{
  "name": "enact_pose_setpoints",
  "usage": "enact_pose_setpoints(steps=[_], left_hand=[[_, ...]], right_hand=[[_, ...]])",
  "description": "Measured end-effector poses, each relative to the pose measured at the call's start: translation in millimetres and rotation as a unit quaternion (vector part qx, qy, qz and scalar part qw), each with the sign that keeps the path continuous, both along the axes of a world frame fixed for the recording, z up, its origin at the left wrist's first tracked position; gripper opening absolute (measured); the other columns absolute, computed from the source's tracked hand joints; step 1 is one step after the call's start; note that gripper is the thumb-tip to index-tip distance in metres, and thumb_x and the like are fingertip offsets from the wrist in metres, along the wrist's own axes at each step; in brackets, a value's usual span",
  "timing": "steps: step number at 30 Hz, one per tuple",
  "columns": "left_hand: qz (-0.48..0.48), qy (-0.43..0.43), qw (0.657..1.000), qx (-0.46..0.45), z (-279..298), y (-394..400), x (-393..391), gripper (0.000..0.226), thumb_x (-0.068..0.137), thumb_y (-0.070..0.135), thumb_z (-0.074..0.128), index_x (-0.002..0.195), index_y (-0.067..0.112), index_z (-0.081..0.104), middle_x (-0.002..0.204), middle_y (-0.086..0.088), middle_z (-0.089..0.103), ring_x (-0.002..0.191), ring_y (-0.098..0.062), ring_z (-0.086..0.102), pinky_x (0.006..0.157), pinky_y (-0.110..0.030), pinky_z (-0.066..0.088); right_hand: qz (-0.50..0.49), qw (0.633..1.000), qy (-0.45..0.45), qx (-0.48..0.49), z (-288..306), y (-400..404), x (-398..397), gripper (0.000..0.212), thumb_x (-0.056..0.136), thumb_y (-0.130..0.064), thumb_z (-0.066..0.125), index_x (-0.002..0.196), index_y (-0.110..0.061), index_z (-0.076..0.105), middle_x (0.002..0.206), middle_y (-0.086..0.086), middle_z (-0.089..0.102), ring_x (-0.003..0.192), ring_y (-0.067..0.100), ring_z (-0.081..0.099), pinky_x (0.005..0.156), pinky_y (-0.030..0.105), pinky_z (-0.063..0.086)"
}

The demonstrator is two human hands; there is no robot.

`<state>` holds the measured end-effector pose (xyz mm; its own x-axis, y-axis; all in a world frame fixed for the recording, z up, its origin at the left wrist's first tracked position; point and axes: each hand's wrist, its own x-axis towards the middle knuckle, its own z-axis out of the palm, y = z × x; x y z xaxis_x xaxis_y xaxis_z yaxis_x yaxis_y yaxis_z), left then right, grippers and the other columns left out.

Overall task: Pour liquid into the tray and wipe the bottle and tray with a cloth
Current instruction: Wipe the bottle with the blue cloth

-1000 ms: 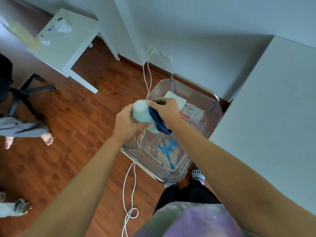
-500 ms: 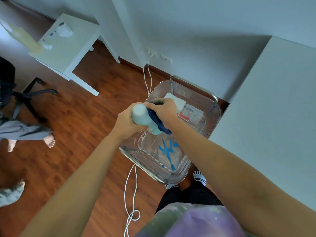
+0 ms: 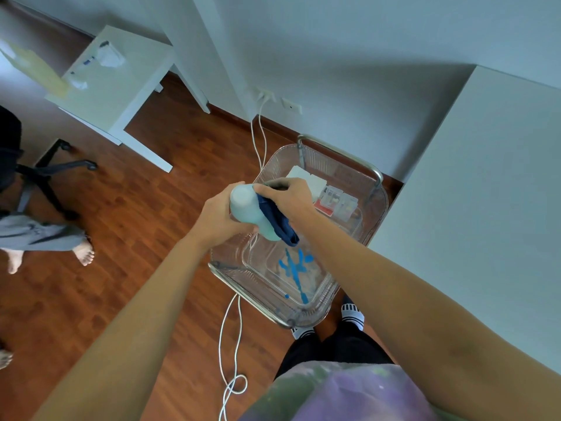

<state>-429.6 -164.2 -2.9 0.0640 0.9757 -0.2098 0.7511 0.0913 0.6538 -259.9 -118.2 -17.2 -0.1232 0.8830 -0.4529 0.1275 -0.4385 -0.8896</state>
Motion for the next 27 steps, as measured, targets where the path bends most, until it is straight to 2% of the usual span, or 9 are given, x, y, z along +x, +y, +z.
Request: enact_pose_setpoints(steps=[4, 9, 11, 13, 17, 19, 21, 24, 27], left_hand=[[0.044, -0.017, 0.998, 0.032, -4.3, -10.0, 10.2, 0.075, 0.057, 0.03, 0.094, 0.122, 0.023, 0.058, 0.113, 0.015, 0.06, 0.097, 0.005, 0.053, 0.074, 0.001, 0.039], [0.031, -0.012, 0.999, 0.022, 2.0, -6.5, 4.5, 0.078, 0.058, 0.034, 0.093, 0.127, 0.024, 0.058, 0.116, 0.016, 0.061, 0.101, 0.018, 0.05, 0.08, 0.003, 0.035], [0.027, -0.009, 0.999, 0.015, 2.6, -9.2, 1.2, 0.078, 0.061, 0.033, 0.091, 0.13, 0.023, 0.055, 0.117, 0.017, 0.059, 0.101, 0.027, 0.046, 0.08, 0.006, 0.034], [0.031, -0.011, 0.999, 0.004, 3.6, -12.2, 3.2, 0.078, 0.065, 0.032, 0.089, 0.133, 0.022, 0.052, 0.12, 0.016, 0.057, 0.1, 0.022, 0.047, 0.083, 0.004, 0.036], [0.058, 0.002, 0.998, -0.023, 16.5, -15.5, 13.5, 0.093, 0.068, 0.035, 0.087, 0.146, 0.023, 0.038, 0.144, 0.007, 0.046, 0.126, -0.006, 0.042, 0.107, -0.028, 0.036], [0.054, -0.014, 0.998, -0.008, 30.7, -14.7, 15.2, 0.097, 0.07, 0.035, 0.086, 0.149, 0.03, 0.03, 0.152, 0.007, 0.037, 0.13, -0.007, 0.039, 0.103, -0.026, 0.035], [0.031, -0.007, 0.999, 0.021, 45.1, -12.1, 15.7, 0.083, 0.074, 0.034, 0.083, 0.144, 0.032, 0.04, 0.148, 0.006, 0.042, 0.124, -0.007, 0.046, 0.096, -0.022, 0.045], [0.019, 0.063, 0.996, 0.064, 58.8, -8.7, 20.6, 0.054, 0.077, 0.034, 0.08, 0.125, 0.019, 0.061, 0.123, -0.001, 0.058, 0.106, -0.015, 0.059, 0.082, -0.022, 0.055], [0.012, 0.094, 0.992, 0.084, 62.2, -5.2, 25.6, 0.046, 0.079, 0.03, 0.079, 0.12, 0.014, 0.066, 0.113, -0.004, 0.063, 0.102, -0.016, 0.06, 0.086, -0.028, 0.054]], right_hand=[[-0.008, 1.0, 0.019, -0.005, -5.1, -2.6, 10.0, 0.023, 0.075, -0.033, 0.078, 0.09, -0.015, 0.076, 0.08, -0.007, 0.071, 0.076, 0.005, 0.064, 0.064, 0.014, 0.05], [-0.038, 0.999, 0.013, 0.002, -1.5, -0.4, -2.5, 0.015, 0.076, -0.034, 0.077, 0.08, -0.019, 0.075, 0.066, -0.016, 0.065, 0.064, -0.001, 0.06, 0.044, 0.003, 0.042], [-0.038, 0.999, 0.013, 0.008, 0.7, 0.5, -9.1, 0.02, 0.077, -0.034, 0.076, 0.083, -0.015, 0.076, 0.067, -0.014, 0.066, 0.065, -0.001, 0.059, 0.047, 0.005, 0.043], [-0.034, 0.999, 0.011, 0.009, 0.9, -0.8, -10.0, 0.023, 0.08, -0.037, 0.073, 0.085, -0.015, 0.076, 0.072, -0.011, 0.068, 0.07, 0.002, 0.061, 0.059, 0.015, 0.046], [-0.085, 0.995, 0.05, -0.026, -7.0, -16.5, 3.4, 0.018, 0.088, -0.03, 0.063, 0.09, -0.014, 0.072, 0.083, -0.004, 0.07, 0.084, 0.016, 0.064, 0.073, 0.029, 0.053], [-0.09, 0.994, 0.067, -0.02, -14.2, -29.7, 10.2, 0.016, 0.089, -0.026, 0.062, 0.095, -0.014, 0.071, 0.09, -0.002, 0.072, 0.091, 0.016, 0.065, 0.084, 0.035, 0.055], [-0.078, 0.993, 0.091, -0.012, -18.4, -42.8, 12.1, 0.017, 0.089, -0.026, 0.063, 0.1, -0.016, 0.072, 0.096, -0.002, 0.073, 0.094, 0.014, 0.066, 0.09, 0.036, 0.055], [-0.081, 0.991, 0.105, -0.008, -17.9, -52.8, 5.9, 0.021, 0.087, -0.031, 0.066, 0.103, -0.019, 0.072, 0.098, -0.003, 0.073, 0.094, 0.012, 0.067, 0.09, 0.036, 0.056], [-0.1, 0.992, 0.079, 0.0, -14.7, -49.6, 0.4, 0.019, 0.087, -0.03, 0.065, 0.102, -0.02, 0.072, 0.097, -0.004, 0.073, 0.092, 0.012, 0.067, 0.089, 0.035, 0.056]])
